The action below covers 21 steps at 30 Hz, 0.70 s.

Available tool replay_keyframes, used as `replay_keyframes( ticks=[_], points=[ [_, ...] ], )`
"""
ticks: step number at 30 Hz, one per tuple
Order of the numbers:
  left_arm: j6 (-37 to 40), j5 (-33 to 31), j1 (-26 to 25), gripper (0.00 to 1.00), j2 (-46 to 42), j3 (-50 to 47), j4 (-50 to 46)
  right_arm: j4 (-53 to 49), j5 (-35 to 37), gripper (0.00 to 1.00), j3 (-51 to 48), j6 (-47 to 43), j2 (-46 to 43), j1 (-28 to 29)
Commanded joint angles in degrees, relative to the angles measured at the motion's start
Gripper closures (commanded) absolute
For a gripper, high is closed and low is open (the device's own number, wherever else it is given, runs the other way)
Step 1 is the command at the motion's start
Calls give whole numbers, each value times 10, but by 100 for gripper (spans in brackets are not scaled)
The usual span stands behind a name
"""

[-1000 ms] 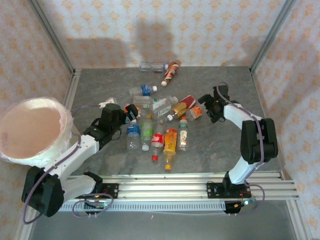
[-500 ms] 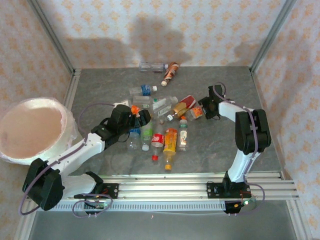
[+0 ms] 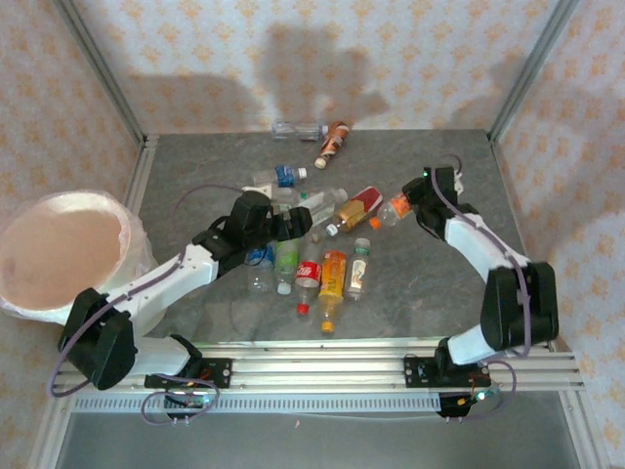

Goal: Put the plastic bottles in the bin

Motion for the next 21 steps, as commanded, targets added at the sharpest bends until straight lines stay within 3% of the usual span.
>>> replay_keyframes(
  ticks=[1,10,21],
  points=[
    [46,47,-14,0,28,47,17,31,-8,54,-6,-73,-60,2],
    [133,184,-46,0,132,186,18,100,-184,55,29,-113,-103,55],
    [221,168,-57,0,171,281,-30,113,-287,55,70,-122,-98,96]
  ],
)
